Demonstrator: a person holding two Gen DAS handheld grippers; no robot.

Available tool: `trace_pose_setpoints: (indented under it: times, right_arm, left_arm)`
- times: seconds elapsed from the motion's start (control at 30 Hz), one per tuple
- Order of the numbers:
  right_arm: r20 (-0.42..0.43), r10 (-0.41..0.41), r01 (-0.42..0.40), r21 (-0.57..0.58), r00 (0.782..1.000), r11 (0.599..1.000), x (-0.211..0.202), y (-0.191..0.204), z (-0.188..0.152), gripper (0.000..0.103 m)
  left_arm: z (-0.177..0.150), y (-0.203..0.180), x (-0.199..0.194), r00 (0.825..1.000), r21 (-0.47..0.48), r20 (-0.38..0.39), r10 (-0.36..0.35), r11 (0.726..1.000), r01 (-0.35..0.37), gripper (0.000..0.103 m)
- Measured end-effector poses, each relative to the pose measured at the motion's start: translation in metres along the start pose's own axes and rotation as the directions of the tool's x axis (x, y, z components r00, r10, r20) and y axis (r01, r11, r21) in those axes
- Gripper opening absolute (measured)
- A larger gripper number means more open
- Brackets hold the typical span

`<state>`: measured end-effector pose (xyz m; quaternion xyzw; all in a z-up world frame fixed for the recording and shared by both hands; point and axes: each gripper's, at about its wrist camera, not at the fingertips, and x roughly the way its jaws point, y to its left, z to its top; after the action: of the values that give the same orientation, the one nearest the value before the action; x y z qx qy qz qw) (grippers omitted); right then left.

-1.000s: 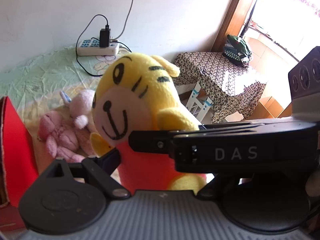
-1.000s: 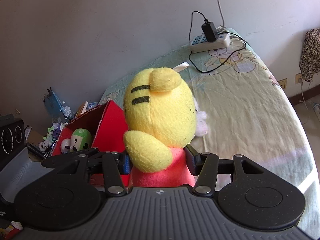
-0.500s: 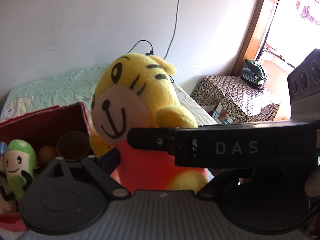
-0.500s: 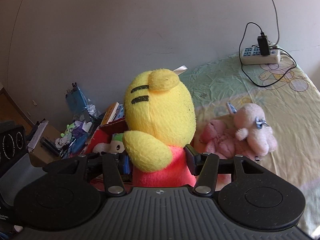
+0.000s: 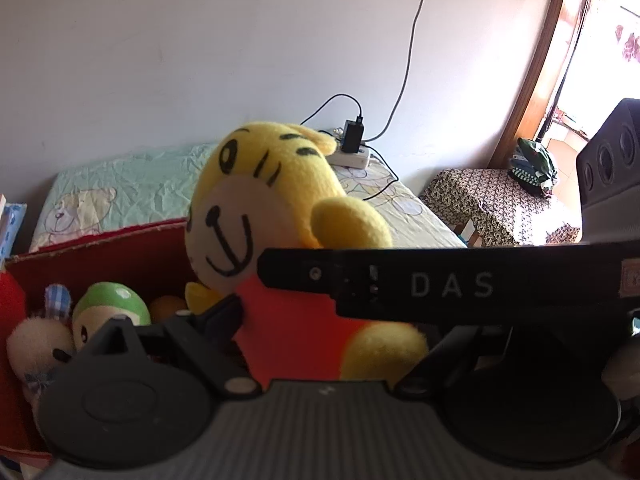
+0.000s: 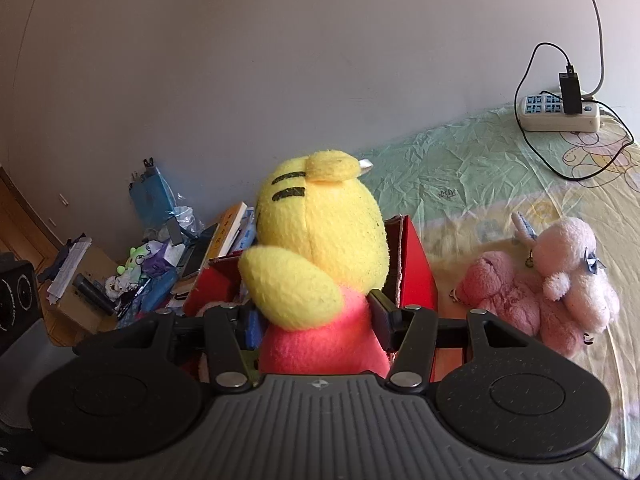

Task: Organize objects
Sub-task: 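Lower the yellow tiger plush into the red box with both grippers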

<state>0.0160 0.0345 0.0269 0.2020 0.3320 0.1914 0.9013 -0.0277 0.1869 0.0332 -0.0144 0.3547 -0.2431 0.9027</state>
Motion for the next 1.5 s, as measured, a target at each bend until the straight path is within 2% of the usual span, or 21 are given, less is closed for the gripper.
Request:
trace_pose_setpoints:
  times: [0.27,0.47,0.6,0.7,0.9,1.07,1.2,1.3,1.37,1.5]
  right_arm:
    - [-0.018,-0.05,0.05,-0.008,0.999,0.999,0.018,0.0,-0.001,0.055]
    - [-0.015,-0.058,0.058,0.007,0.998,0.998,0.033,-0.005,0.001,0.054]
    - [-0.034,-0.094,0.093,-0.028,0.995,0.995,0.045,-0.004,-0.002,0.054]
    - [-0.047,-0.103,0.101,-0.059,0.994,0.993,0.049,0.0,-0.004,0.055]
    - [-0.099,-0.111,0.103,-0.082,0.989,0.991,0.053,0.002,-0.008,0.056]
    - [-0.06,-0.102,0.096,-0.089,0.993,0.991,0.046,0.003,-0.007,0.063]
    - [-0.016,-0.098,0.097,-0.055,0.995,0.994,0.042,-0.001,-0.005,0.063]
    - [0.012,-0.08,0.08,0.004,0.997,0.997,0.039,-0.01,-0.003,0.06]
    - [0.006,-0.072,0.071,0.038,0.997,0.997,0.042,-0.016,-0.005,0.055]
    - [0.022,-0.093,0.093,0.003,0.995,0.996,0.042,-0.011,-0.006,0.052]
  left_arm:
    - [0.001,0.015,0.011,1.0,0.01,0.0,-0.008,1.0,0.008,0.087]
    - [0.003,0.023,0.022,1.0,0.015,-0.01,-0.009,1.0,0.01,0.087]
    - [0.001,0.032,0.033,0.999,0.002,-0.047,-0.016,1.0,0.016,0.088]
    - [-0.003,0.045,0.041,0.997,-0.044,-0.076,-0.033,0.999,0.029,0.095]
    - [-0.012,0.053,0.044,0.992,-0.075,-0.11,-0.059,0.996,0.05,0.092]
    - [-0.014,0.059,0.048,0.991,-0.092,-0.124,-0.051,0.995,0.04,0.093]
    - [-0.015,0.067,0.055,0.988,-0.116,-0.138,-0.063,0.992,0.047,0.095]
    - [-0.014,0.067,0.061,0.987,-0.111,-0.148,-0.063,0.993,0.046,0.095]
    - [-0.013,0.067,0.067,0.985,-0.106,-0.163,-0.054,0.994,0.037,0.095]
    - [-0.014,0.067,0.078,0.979,-0.093,-0.201,-0.024,0.996,0.005,0.096]
